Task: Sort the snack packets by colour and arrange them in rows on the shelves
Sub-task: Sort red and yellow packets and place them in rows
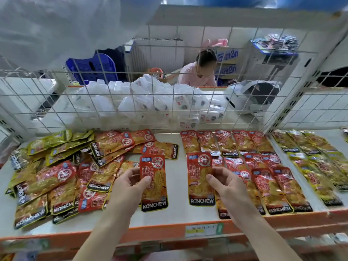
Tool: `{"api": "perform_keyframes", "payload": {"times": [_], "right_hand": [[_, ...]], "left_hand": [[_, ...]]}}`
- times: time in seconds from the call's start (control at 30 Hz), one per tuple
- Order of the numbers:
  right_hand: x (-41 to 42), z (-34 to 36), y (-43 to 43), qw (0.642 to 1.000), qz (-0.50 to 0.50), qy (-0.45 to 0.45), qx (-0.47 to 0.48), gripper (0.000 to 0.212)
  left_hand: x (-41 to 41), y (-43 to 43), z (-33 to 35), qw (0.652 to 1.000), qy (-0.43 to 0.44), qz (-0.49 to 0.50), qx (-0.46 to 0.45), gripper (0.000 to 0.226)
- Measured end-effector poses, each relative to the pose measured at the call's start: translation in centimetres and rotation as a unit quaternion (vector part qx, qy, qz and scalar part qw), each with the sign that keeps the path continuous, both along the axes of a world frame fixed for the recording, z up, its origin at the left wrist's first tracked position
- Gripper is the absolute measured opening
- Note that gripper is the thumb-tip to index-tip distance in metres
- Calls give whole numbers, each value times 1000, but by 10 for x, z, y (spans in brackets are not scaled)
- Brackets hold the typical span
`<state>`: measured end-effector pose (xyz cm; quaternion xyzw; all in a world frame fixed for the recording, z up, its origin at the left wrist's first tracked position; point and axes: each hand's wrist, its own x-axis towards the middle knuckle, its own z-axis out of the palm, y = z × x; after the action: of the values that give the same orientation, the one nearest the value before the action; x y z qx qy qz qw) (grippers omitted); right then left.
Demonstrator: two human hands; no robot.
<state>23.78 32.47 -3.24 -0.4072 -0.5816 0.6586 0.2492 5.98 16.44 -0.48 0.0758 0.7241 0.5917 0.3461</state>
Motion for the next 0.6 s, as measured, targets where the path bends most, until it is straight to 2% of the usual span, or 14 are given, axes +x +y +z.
{"api": "perform_keyframes", "payload": {"times": [0.13, 0.6], "right_hand": [[24, -1, 27, 1000, 11, -6, -6, 22], [64, -7, 90, 998, 55, -36, 18, 14]], "left_hand": [[22, 29, -1, 1000, 13, 3, -3, 13], [61, 88, -18, 997, 61, 2, -54, 11]]}}
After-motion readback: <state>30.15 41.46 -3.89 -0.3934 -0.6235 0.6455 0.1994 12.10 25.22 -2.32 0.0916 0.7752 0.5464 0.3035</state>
